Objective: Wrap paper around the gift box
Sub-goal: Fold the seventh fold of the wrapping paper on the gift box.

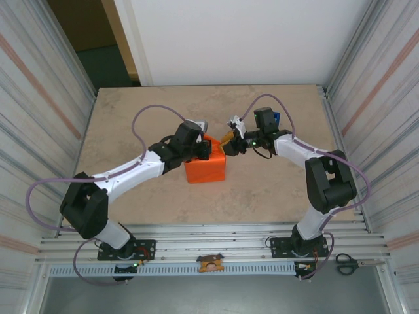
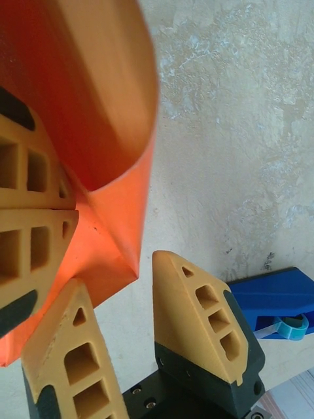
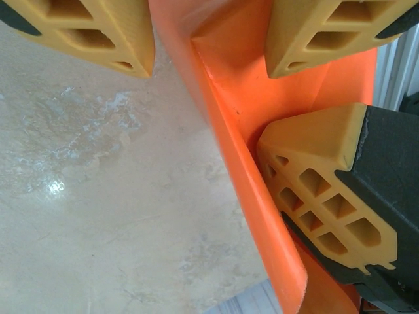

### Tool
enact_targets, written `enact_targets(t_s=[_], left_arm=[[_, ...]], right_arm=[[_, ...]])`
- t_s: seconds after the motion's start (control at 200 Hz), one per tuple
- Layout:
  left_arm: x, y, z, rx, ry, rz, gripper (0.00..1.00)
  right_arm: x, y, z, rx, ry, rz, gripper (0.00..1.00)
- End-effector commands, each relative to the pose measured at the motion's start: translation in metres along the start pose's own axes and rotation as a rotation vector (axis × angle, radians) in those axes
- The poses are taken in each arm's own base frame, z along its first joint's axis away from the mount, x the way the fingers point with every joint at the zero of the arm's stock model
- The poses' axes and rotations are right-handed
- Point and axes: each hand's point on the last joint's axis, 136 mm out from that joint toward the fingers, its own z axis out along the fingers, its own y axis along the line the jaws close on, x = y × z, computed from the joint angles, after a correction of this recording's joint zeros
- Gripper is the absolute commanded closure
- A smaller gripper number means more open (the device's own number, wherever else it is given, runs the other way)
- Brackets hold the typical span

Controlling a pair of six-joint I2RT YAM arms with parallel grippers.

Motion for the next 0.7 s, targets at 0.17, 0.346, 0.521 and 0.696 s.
enact_targets(t_s=[0.17, 0.346, 0.521, 0.696], left_arm=[[-0.059, -0.025, -0.081, 0.096, -0.161, 0.076, 0.72], [-0.059, 0.030, -0.118, 0.010, -0.229, -0.050, 0.70], [-0.031, 0.096, -0.122, -0.072, -0.227, -0.251, 0.69], [-0.012, 0.102, -0.098, 0.020, -0.181, -0.346, 0.62]], right_arm=[[0.040, 0.008, 0.013, 0.023, 0.128, 0.073, 0.54], [0.041, 0.010, 0.016, 0.027, 0.141, 0.063, 0.55], [0.040, 0.010, 0.016, 0.035, 0.143, 0.062, 0.55], [0.040, 0.011, 0.015, 0.039, 0.147, 0.063, 0.55]])
